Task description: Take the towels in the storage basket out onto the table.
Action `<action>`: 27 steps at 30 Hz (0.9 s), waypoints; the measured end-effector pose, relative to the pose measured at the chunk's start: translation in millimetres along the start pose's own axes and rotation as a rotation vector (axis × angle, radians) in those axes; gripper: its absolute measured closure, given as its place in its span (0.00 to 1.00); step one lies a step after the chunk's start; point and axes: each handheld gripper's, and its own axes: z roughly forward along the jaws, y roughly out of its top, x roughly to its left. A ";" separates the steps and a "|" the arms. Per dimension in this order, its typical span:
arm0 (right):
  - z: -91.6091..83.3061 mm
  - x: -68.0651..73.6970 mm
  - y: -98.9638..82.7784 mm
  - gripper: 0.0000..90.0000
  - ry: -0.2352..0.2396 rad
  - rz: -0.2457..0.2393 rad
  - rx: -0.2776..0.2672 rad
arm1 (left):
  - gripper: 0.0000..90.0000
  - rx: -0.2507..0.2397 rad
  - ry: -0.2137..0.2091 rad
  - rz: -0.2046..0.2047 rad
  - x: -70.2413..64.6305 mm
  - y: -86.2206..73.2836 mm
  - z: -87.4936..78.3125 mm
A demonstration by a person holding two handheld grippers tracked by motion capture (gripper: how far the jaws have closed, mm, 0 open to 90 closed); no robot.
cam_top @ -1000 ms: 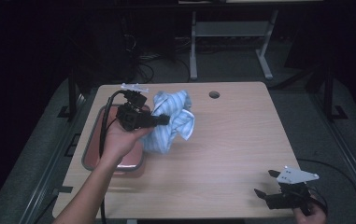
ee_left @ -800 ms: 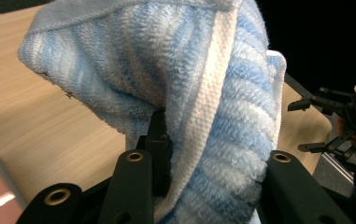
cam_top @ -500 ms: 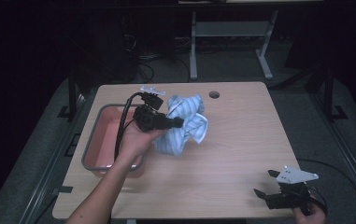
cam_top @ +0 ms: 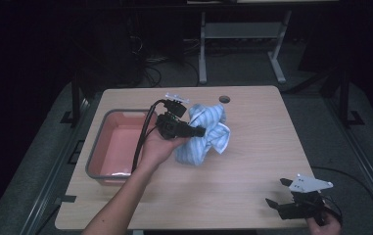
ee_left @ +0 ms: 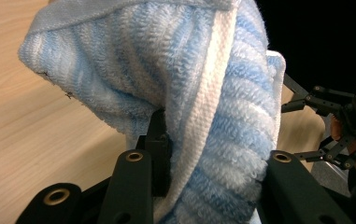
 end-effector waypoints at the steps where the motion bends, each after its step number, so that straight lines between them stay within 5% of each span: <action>1: 0.1 0.3 0.2 0.15 0.001 0.000 0.001 | 0.74 0.002 -0.003 0.001 -0.5 0.6 3.5; 27: 2.0 0.9 0.8 0.15 0.006 -0.002 0.000 | 0.74 0.062 -0.014 -0.041 3.8 1.9 67.1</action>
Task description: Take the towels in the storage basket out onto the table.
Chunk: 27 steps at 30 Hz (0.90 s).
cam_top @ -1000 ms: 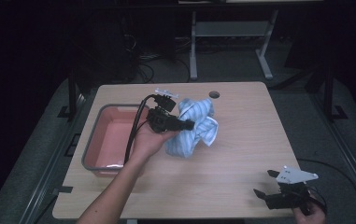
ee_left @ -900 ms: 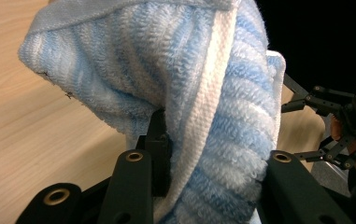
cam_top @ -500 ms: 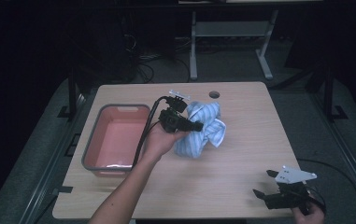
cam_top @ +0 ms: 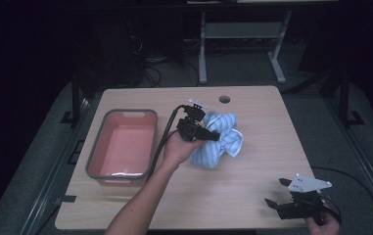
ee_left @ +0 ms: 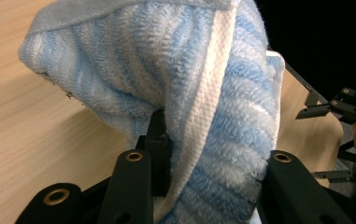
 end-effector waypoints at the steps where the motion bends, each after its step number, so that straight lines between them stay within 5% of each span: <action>1: -0.1 0.3 0.1 0.15 0.001 0.003 0.000 | 0.74 0.000 -0.001 -0.005 0.3 -0.3 1.5; 27: 1.2 0.9 1.1 0.15 0.000 -0.010 0.002 | 0.73 0.050 -0.011 -0.049 6.4 -11.0 50.5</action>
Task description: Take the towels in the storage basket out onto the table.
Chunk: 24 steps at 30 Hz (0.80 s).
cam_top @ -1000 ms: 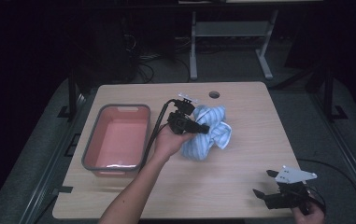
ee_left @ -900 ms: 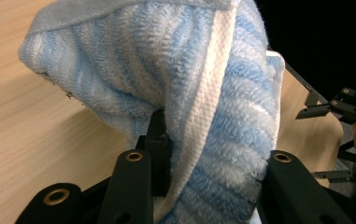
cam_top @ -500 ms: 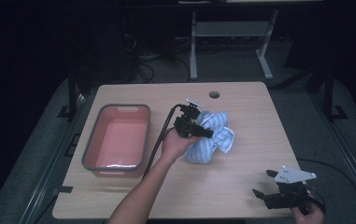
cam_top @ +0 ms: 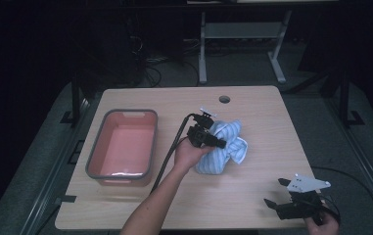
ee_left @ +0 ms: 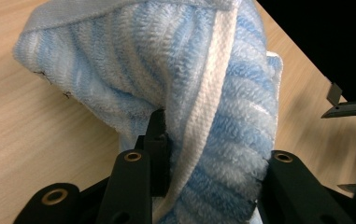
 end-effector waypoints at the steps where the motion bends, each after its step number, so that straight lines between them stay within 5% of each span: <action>1: 0.6 0.0 0.1 0.15 0.001 0.003 0.002 | 0.73 0.009 0.003 -0.002 1.3 -1.0 2.4; 24: 4.1 0.9 0.6 0.15 0.012 -0.011 0.009 | 0.70 0.039 0.005 -0.029 10.6 -11.5 31.6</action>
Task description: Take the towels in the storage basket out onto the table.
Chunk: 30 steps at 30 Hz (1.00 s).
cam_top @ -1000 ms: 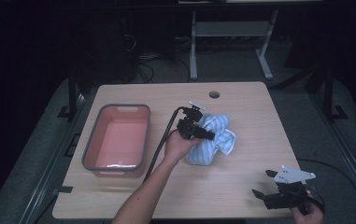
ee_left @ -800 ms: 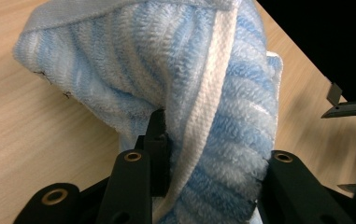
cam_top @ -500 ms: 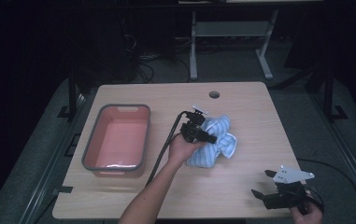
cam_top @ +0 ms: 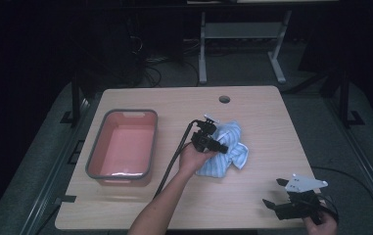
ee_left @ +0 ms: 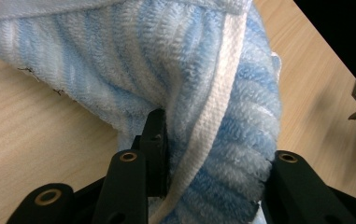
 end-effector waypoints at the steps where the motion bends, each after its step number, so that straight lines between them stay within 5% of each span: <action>1: 0.1 -0.1 -0.3 0.15 0.002 0.002 -0.002 | 0.69 -0.003 0.000 -0.005 0.0 -0.6 1.4; 10: -0.7 -2.2 -1.4 0.15 0.002 0.007 -0.002 | 0.66 0.011 -0.001 -0.006 0.3 -2.8 7.8; 16: -0.1 -1.8 -1.1 0.15 0.000 0.006 -0.003 | 0.52 0.004 -0.002 -0.017 0.9 -2.8 7.1; 22: -0.3 -1.3 -0.7 0.15 -0.001 0.012 -0.003 | 0.42 -0.024 -0.008 -0.023 -1.0 -3.4 -1.5; 30: -0.1 0.9 0.9 0.15 -0.006 0.010 0.003 | 0.41 -0.050 -0.024 -0.034 1.6 -11.9 -13.5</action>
